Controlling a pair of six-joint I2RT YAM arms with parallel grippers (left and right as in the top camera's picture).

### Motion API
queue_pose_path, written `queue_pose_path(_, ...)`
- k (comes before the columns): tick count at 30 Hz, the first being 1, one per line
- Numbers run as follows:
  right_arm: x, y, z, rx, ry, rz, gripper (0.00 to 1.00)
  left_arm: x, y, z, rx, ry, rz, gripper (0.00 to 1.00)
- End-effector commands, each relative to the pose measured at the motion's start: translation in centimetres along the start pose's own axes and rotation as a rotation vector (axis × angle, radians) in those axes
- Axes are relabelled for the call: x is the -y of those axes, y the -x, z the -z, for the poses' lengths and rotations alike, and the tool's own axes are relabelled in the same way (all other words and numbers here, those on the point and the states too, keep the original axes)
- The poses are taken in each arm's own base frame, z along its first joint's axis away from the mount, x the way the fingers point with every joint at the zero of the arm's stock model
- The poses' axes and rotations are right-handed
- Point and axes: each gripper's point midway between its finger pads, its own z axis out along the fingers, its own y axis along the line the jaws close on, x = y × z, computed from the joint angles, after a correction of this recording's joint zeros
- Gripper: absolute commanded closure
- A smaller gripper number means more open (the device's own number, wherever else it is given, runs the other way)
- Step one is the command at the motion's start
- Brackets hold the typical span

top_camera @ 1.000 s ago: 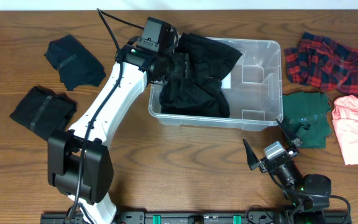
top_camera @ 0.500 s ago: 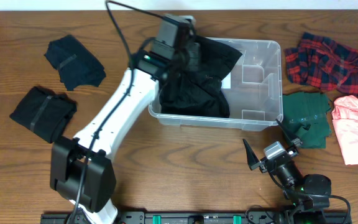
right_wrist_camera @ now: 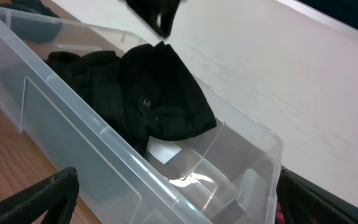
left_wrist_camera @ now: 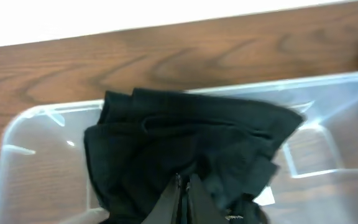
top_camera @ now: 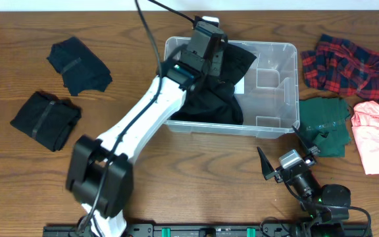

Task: Pack container
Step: 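Press the black bundle down inside the container with the left gripper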

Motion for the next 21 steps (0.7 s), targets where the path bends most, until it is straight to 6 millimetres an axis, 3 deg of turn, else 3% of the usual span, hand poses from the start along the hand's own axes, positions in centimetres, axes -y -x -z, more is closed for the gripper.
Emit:
queue_pose_path(1,-0.2,0.1,0.0,0.007,0.011,0.011,0.01,-0.5,-1.6,-3.0,-0.039,0.041,-0.044,0.94)
queue_pose_path(6,-0.3,0.1,0.0,0.007,0.011,0.011,0.01,-1.0,-4.3,-5.7,-0.103,0.066,-0.1,0.94)
queue_pose_path(10,-0.3,0.1,0.0,0.007,0.011,0.011,0.01,-3.1,-5.5,-6.9,-0.129,0.156,-0.116,0.94)
queue_pose_path(14,-0.3,0.1,0.0,0.007,0.011,0.011,0.01,-4.7,-6.0,-7.0,-0.153,0.201,-0.112,0.94)
queue_pose_path(21,-0.2,0.1,0.0,0.006,0.01,0.011,0.01,-5.4,-6.8,-6.9,-0.19,0.216,-0.111,0.94)
